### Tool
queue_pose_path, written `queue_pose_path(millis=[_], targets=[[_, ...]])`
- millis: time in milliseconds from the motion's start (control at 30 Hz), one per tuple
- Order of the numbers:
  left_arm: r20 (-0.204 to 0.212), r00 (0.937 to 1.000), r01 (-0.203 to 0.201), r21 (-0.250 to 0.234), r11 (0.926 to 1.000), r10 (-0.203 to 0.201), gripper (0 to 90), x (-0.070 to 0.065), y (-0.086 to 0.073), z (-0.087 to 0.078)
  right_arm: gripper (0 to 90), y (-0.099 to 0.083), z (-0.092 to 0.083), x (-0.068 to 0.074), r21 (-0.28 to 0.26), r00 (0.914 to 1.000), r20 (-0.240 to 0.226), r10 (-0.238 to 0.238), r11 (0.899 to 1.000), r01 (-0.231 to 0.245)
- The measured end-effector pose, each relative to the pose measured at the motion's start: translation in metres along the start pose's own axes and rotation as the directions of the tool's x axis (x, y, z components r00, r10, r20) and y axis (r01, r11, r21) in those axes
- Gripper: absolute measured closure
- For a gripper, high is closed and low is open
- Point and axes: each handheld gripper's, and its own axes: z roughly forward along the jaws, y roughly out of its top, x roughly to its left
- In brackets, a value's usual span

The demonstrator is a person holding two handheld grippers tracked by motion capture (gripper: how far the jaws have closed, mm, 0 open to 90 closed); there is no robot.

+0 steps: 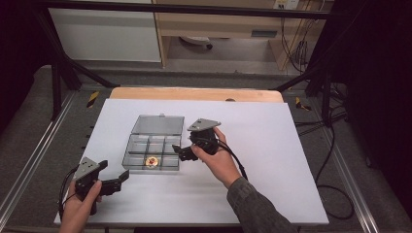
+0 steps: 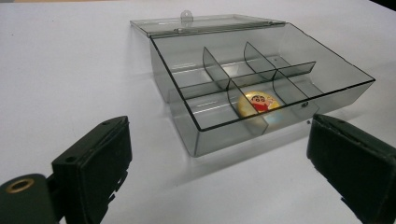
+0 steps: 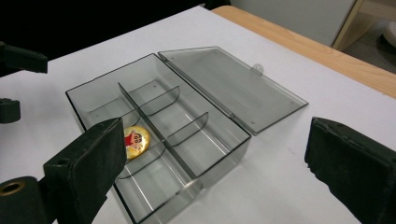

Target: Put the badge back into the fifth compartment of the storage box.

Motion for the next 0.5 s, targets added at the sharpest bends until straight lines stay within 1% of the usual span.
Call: queue_pose_path(millis=[133,267,500], targets=[[-0.001,1.0000,-0.003,-0.005,1.0000,0.003,6.6,0.000,0.000,0.000,6.7,-0.007,-0.014,-0.010,-0.032,0.9995,0.022,0.022,0.999,-0.021],[-0.006,1.0000,0.005,-0.010,0.9999,-0.006,6.6,0.000,0.000,-0.001,6.7,-0.015,-0.031,-0.021,-0.067,0.9984,0.037,0.042,0.997,-0.040],[-0.007,1.0000,0.005,-0.020,0.9998,-0.005,6.6,0.001,0.000,-0.002,6.7,-0.029,-0.057,-0.036,-0.109,0.9968,0.052,0.061,0.993,-0.055]])
